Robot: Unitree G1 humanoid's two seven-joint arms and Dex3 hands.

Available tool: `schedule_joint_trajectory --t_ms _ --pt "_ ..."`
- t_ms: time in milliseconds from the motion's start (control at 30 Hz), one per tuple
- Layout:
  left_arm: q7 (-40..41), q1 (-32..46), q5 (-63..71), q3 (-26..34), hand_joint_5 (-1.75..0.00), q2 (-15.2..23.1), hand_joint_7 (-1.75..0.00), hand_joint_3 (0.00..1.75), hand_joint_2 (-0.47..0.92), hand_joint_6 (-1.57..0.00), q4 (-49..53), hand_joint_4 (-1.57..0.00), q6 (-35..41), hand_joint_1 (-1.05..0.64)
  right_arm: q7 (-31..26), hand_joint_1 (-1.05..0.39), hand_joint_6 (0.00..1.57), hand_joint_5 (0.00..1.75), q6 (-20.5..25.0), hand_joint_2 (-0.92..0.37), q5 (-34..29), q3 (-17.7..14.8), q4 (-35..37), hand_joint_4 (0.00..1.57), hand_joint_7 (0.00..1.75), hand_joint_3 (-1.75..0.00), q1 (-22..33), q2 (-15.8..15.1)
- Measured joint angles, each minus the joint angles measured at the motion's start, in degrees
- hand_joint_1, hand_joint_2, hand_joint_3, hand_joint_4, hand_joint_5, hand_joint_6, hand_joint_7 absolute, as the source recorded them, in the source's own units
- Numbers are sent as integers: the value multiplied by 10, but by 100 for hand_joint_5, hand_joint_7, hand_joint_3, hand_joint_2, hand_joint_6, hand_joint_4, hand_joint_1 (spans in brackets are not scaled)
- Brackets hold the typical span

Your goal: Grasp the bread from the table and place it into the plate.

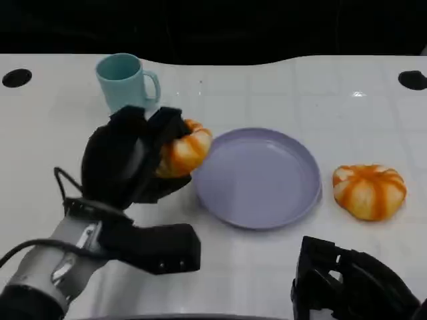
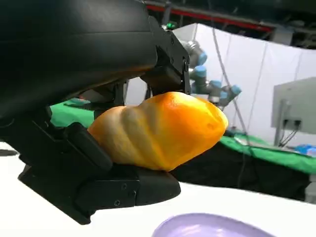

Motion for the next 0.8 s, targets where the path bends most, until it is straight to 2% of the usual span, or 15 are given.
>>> schedule_joint_trajectory --t_ms 67,133,200,300,433,567,600,733,800 --pt "-11 -14 -6 -5 -175 -14 -154 105 40 -77 22 -94 -13 -28 0 -52 40 175 0 -92 0 0 0 62 175 -47 1 0" --pt "-17 -22 -7 -9 -175 -25 -142 106 39 -81 40 -94 -24 -29 0 -52 40 175 -1 -92 -1 1 -1 62 175 -46 1 0" --pt "-18 -31 -9 -11 -175 -38 -166 112 37 -75 63 -96 -33 -27 0 -52 39 175 -1 -92 -1 0 -1 62 174 -47 2 0" --pt "-24 -61 -16 -16 -175 -64 -174 120 34 -74 107 -97 -45 -28 0 -52 39 175 -2 -92 -2 1 -1 61 174 -47 3 -1" --pt "-29 -93 -22 -26 -175 -91 -175 128 32 -75 156 -99 -64 -28 0 -52 39 175 -3 -92 -2 1 -2 61 175 -48 4 0" --pt "-35 -123 -24 -34 -175 -111 -158 134 31 -80 207 -99 -75 -29 1 -51 39 175 -4 -92 -3 0 -3 61 175 -48 5 -1" --pt "-35 -130 -24 -36 -175 -116 -166 134 31 -77 222 -99 -76 -29 1 -51 39 175 -4 -92 -3 0 -3 61 174 -48 5 -1" --pt "-35 -147 -23 -48 -175 -132 -160 130 33 -77 267 -99 -79 -30 1 -51 39 175 -4 -92 -2 0 -4 61 174 -47 6 -1" --pt "-36 -156 -23 -52 -175 -143 -166 127 34 -75 285 -98 -77 -30 1 -51 39 175 -4 -92 -2 0 -5 61 174 -47 6 -1"
